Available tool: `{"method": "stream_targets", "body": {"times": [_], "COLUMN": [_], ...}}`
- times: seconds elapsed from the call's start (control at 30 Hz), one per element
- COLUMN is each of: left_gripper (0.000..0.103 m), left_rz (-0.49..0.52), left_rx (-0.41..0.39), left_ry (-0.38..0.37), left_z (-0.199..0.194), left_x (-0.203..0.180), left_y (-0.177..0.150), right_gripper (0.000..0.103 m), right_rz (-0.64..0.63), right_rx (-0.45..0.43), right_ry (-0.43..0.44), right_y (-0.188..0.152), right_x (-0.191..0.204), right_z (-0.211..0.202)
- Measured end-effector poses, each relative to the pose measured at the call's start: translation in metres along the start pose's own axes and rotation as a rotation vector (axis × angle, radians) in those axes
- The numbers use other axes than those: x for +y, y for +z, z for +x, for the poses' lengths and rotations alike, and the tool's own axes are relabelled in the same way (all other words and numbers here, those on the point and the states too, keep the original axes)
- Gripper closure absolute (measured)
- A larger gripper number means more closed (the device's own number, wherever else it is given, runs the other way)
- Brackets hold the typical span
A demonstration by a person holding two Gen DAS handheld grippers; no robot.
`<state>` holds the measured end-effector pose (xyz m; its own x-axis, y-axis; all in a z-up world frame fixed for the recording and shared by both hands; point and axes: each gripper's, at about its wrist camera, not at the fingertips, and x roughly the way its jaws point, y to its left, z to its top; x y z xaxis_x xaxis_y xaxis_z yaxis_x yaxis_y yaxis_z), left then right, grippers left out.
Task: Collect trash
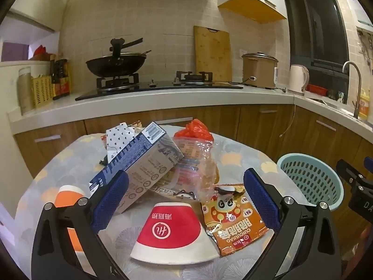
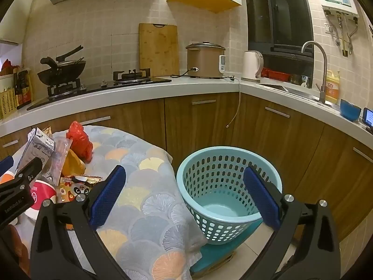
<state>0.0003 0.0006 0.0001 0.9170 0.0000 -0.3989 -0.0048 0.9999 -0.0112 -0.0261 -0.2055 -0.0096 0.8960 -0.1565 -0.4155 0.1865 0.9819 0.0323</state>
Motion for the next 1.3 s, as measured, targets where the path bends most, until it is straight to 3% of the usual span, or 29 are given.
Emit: {"method": "stream_targets", "body": {"times": [1.07, 1.3], "left_gripper": [0.007, 0.008], "left_rz": [-0.013, 0.018], "left_rx": [0.009, -0.026], "left_ry": [-0.019, -0.016], "left_z": [-0.0022, -0.0047], "left_x": [-0.0014, -0.0028], "left_y": [0.0024, 0.0017], "right_gripper": [0.007, 0.009], "right_rz": [-0.005, -0.008], "right_rx": [-0.030, -0.022], "right_ry": [0.003, 0.007], "right_y": [0.0065, 0.0054], "right_x": [0.0023, 0.0035], "right_z": [-0.0078, -0.0059]}}
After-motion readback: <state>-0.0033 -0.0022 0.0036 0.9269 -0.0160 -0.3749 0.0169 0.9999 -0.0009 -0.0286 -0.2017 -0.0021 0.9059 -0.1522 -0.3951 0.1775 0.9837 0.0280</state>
